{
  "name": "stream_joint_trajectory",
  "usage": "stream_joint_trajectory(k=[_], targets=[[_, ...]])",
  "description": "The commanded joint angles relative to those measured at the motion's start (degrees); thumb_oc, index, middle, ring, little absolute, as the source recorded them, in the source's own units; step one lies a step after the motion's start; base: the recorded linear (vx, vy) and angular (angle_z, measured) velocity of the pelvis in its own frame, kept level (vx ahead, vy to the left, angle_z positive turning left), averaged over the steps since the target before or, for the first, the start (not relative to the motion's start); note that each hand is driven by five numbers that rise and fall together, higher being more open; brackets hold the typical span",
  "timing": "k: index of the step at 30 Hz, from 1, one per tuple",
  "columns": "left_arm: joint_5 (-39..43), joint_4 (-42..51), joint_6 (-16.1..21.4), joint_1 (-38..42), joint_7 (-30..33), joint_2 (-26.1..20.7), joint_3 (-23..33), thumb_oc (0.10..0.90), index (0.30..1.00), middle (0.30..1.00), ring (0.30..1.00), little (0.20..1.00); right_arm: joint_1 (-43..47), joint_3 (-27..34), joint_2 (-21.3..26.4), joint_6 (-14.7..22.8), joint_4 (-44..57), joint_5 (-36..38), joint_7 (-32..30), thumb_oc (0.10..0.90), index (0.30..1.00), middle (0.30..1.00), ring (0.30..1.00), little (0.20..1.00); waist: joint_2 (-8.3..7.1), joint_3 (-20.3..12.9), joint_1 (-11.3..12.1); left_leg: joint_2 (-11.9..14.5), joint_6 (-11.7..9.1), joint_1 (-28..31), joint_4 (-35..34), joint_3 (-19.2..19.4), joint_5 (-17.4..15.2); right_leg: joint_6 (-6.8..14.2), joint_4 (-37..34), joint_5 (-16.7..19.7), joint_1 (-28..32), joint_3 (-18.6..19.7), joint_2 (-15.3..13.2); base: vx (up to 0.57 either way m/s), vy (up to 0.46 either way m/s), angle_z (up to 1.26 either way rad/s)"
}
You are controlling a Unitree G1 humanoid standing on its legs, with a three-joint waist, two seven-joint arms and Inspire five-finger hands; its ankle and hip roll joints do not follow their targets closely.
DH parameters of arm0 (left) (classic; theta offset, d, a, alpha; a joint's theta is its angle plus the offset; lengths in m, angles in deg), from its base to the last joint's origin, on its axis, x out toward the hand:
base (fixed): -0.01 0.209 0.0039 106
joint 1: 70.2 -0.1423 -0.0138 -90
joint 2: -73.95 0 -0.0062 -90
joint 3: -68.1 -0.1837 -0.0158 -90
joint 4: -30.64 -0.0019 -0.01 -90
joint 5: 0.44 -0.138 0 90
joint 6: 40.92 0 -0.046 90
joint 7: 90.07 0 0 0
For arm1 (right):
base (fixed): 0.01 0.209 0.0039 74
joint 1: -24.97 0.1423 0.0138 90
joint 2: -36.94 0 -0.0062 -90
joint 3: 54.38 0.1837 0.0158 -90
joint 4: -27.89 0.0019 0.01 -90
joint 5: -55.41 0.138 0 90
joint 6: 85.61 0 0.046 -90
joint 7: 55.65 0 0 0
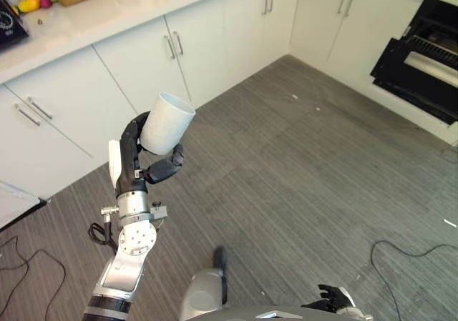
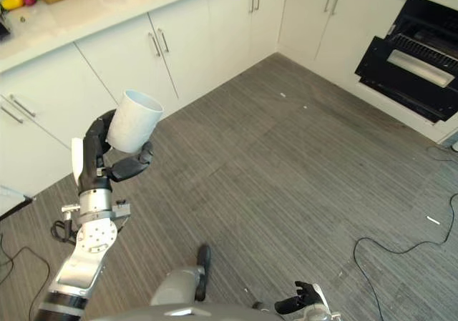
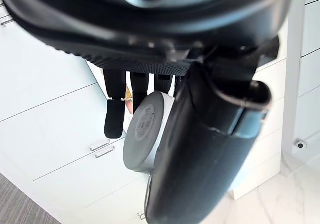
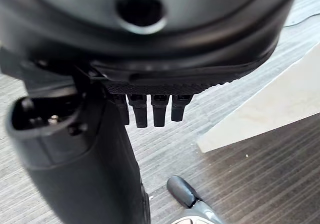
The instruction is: Place the dishes in the dishwasher.
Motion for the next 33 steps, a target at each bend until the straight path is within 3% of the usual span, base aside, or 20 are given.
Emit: stream_joint_trajectory(k=[1, 3, 5, 6, 7, 8, 10, 13, 15, 17, 18, 19, 22, 24, 26, 28, 29, 30, 31, 33], targets=[[-2.7, 8.4, 5.2, 4.2, -0.5, -3.6, 4.0, 0.400, 0.300, 0.300, 0.300, 0.300, 0.0, -1.6, 0.8, -0.1, -0.9, -0.7, -1.1, 0.800, 0.900, 0.900, 0.900, 0.900, -1.58, -3.1, 0.1, 2.1, -0.6, -2.0, -2.0, -0.4, 2.3, 5.4, 1.0, -4.4, 2.9, 2.4, -2.3, 0.62, 0.275, -0.38], [-3.5, 9.7, 5.2, 2.6, -0.2, -4.4, 5.7, 0.400, 0.300, 0.300, 0.300, 0.300, -0.6, -2.2, 0.0, -0.6, -2.2, -3.4, -0.7, 0.800, 0.900, 0.900, 0.900, 0.900, -2.05, -5.2, 1.1, 3.3, -0.7, -0.5, -2.1, -1.0, 5.5, 6.7, 1.0, -5.3, 6.5, 5.2, -2.7, 0.55, 0.250, -0.83], [-3.7, 10.1, 5.2, 3.8, -0.6, -5.5, 4.8, 0.400, 0.300, 0.300, 0.300, 0.300, -1.4, -1.8, -0.6, -0.5, -2.6, -3.6, -0.5, 0.800, 0.900, 0.900, 0.900, 0.900, -4.21, -5.5, 0.6, 1.2, 1.2, 1.5, -1.9, -0.1, 4.6, 8.0, 6.8, -3.0, 6.1, 5.5, -5.8, 0.33, 0.181, -1.01], [-3.7, 10.1, 5.2, 3.9, -0.6, -5.6, 4.7, 0.400, 0.300, 0.300, 0.300, 0.300, -1.4, -1.7, -0.6, -0.5, -2.6, -3.6, -0.5, 0.800, 0.900, 0.900, 0.900, 0.900, -4.21, -5.6, 0.9, 1.2, 1.4, 1.4, -2.0, 0.2, 4.8, 8.1, 7.1, -2.9, 5.6, 5.8, -5.9, 0.31, 0.283, -0.56], [-3.6, 10.5, 4.8, 5.0, -0.9, -6.9, 4.0, 0.400, 0.300, 0.300, 0.300, 0.300, -1.3, -0.4, -1.4, -0.8, -2.3, -1.6, -0.5, 0.800, 0.900, 0.900, 0.900, 0.900, -5.27, -5.3, -0.8, -1.3, 3.6, 4.7, -2.1, 0.8, 2.1, 9.8, 18.9, 4.9, 1.0, 7.6, -9.2, 0.28, 0.330, -0.17], [-3.1, 10.8, 4.6, 5.7, -1.5, -7.5, 3.3, 0.400, 0.300, 0.300, 0.300, 0.300, -1.3, 0.4, -2.2, -0.5, -1.4, 0.0, -0.6, 0.800, 0.900, 0.900, 0.900, 0.900, -5.33, -5.3, -2.0, -2.5, 4.7, 6.8, -2.4, 0.9, 0.8, 11.0, 25.2, 10.6, -1.3, 10.2, -9.5, 0.40, 0.441, -0.13], [-2.0, 10.8, 4.5, 7.0, -2.4, -8.3, 2.1, 0.400, 0.300, 0.300, 0.300, 0.300, -0.8, 0.5, -3.1, -0.4, 0.4, 1.6, -0.3, 0.800, 0.900, 0.900, 0.900, 0.900, -3.27, -4.0, -4.5, -2.3, 6.3, 11.3, -3.3, -0.3, -1.3, 11.0, 37.8, 15.1, -7.4, 13.4, -8.0, 0.34, 0.355, 0.06], [-2.3, 10.1, 3.6, 7.2, -3.9, -8.4, 0.7, 0.400, 0.300, 0.300, 0.300, 0.300, 0.3, -0.3, -4.1, 0.5, 3.8, 2.7, -0.3, 0.800, 0.900, 0.900, 0.900, 0.900, -1.08, -2.2, -8.2, -2.7, 7.7, 16.5, -3.3, -1.5, -5.1, 10.2, 46.7, 10.4, -16.7, 14.9, -2.3, 0.42, 0.283, 0.47], [-1.3, 9.5, 3.8, 7.4, -4.6, -8.4, 0.7, 0.400, 0.300, 0.300, 0.300, 0.300, 0.7, -0.3, -4.5, 0.9, 5.0, 4.4, 0.1, 0.800, 0.900, 0.900, 0.900, 0.900, -0.99, -1.7, -10.0, -3.0, 7.1, 19.6, -3.3, -1.0, -7.1, 8.5, 38.3, 7.5, -21.5, 10.2, -2.5, 0.48, 0.116, 0.21], [-0.8, 9.2, 4.0, 7.4, -4.9, -8.4, 0.7, 0.400, 0.300, 0.300, 0.300, 0.300, 0.6, -0.3, -4.6, 0.8, 4.6, 5.0, 0.2, 0.800, 0.900, 0.900, 0.900, 0.900, -0.86, -1.7, -10.5, -3.0, 6.9, 20.7, -3.3, -1.2, -7.5, 8.2, 35.4, 7.5, -21.5, 9.1, -2.8, 0.40, -0.019, -0.11], [0.8, 8.3, 4.3, 7.4, -5.3, -7.5, 0.5, 0.400, 0.300, 0.300, 0.300, 0.300, 0.2, 0.5, -4.4, 0.6, 4.2, 6.0, 0.3, 0.800, 0.900, 0.900, 0.900, 0.900, -2.43, -2.5, -11.7, -4.3, 5.6, 23.7, -3.3, -1.3, -10.4, 7.3, 18.8, 7.7, -22.9, 5.3, -4.2, 0.78, -0.133, -0.04], [1.3, 7.5, 4.2, 8.0, -6.0, -7.1, -0.4, 0.400, 0.300, 0.300, 0.300, 0.300, -0.4, 1.2, -4.2, 0.2, 3.0, 6.1, 0.1, 0.800, 0.900, 0.900, 0.900, 0.900, -3.15, -3.1, -13.4, -4.1, 4.4, 26.1, -3.3, -2.3, -12.7, 8.4, 6.0, 10.0, -24.1, 5.3, -3.1, 0.80, -0.131, -0.03], [0.4, 6.9, 4.4, 9.9, -6.5, -7.1, -2.2, 0.400, 0.300, 0.300, 0.300, 0.300, -1.3, 2.9, -4.2, -0.3, 1.1, 7.1, -0.1, 0.800, 0.900, 0.900, 0.900, 0.900, -2.67, -3.5, -14.7, -2.8, 3.6, 28.7, -3.3, -3.7, -15.1, 9.5, 2.4, 12.7, -24.5, 8.4, -2.7, 0.49, -0.088, 0.19], [-1.5, 7.2, 4.6, 10.6, -6.6, -7.4, -2.9, 0.400, 0.300, 0.300, 0.300, 0.300, -3.1, 3.3, -4.4, -0.9, -1.0, 7.3, 0.1, 0.800, 0.900, 0.900, 0.900, 0.900, -3.13, -4.9, -14.9, -2.5, 3.2, 31.5, -3.3, -4.7, -15.5, 8.7, 2.5, 13.7, -22.4, 10.1, -2.3, 0.49, -0.137, 0.56], [-1.8, 6.7, 4.5, 9.9, -6.6, -6.4, -2.3, 0.400, 0.300, 0.300, 0.300, 0.300, -4.1, 3.2, -3.8, -1.6, -2.4, 6.8, 0.7, 0.800, 0.900, 0.900, 0.900, 0.900, -1.91, -5.6, -15.0, -0.2, 1.3, 31.7, 6.6, -5.6, -13.0, 6.6, 2.0, 13.9, -18.5, 9.7, 0.2, 0.49, -0.176, 0.45], [0.3, 7.3, 4.7, 8.8, -7.2, -5.3, -1.7, 0.400, 0.300, 0.300, 0.300, 0.300, -4.7, 2.8, -2.6, -2.0, -3.5, 5.5, 0.9, 0.800, 0.900, 0.900, 0.900, 0.900, -2.17, -5.3, -14.4, 0.9, -0.8, 25.3, 22.5, -7.1, -7.2, 4.1, 1.0, 11.7, -14.3, 9.0, 1.4, 0.30, -0.220, 0.11], [0.3, 7.4, 4.6, 8.8, -7.2, -5.3, -1.6, 0.400, 0.300, 0.300, 0.300, 0.300, -4.7, 2.8, -2.6, -2.0, -3.5, 5.5, 0.9, 0.800, 0.900, 0.900, 0.900, 0.900, -2.41, -5.4, -14.6, 0.7, -0.8, 24.7, 22.8, -7.4, -7.0, 4.0, 1.0, 11.9, -14.5, 8.8, 1.1, 0.24, -0.239, -0.11], [2.5, 8.4, 5.3, 9.2, -8.1, -4.8, -1.6, 0.400, 0.300, 0.300, 0.300, 0.300, -4.3, 2.3, -0.9, -2.0, -3.2, 4.0, 0.8, 0.800, 0.900, 0.900, 0.900, 0.900, -3.57, -3.1, -12.5, -1.6, -1.9, 18.1, 35.6, -8.9, -2.5, 2.3, 1.0, 9.5, -11.1, 8.1, 0.3, 0.23, -0.213, -0.16], [2.2, 9.0, 5.3, 9.6, -8.4, -5.3, -2.0, 0.400, 0.300, 0.300, 0.300, 0.300, -3.6, 2.1, -0.1, -2.0, -2.7, 3.6, 0.5, 0.800, 0.900, 0.900, 0.900, 0.900, -4.67, -1.9, -11.8, -2.2, -1.9, 14.1, 39.4, -8.1, -2.3, 1.9, 1.0, 8.8, -9.7, 7.7, -0.8, 0.32, -0.237, -0.02], [1.9, 9.1, 5.3, 10.0, -8.5, -5.9, -2.1, 0.400, 0.300, 0.300, 0.300, 0.300, -2.8, 2.1, 0.0, -1.8, -2.2, 3.5, 0.3, 0.800, 0.900, 0.900, 0.900, 0.900, -4.74, -1.2, -11.4, -0.8, -1.7, 10.9, 39.8, -6.2, -2.8, 1.9, 1.0, 8.0, -8.8, 7.4, -1.0, 0.23, -0.058, 0.23]])
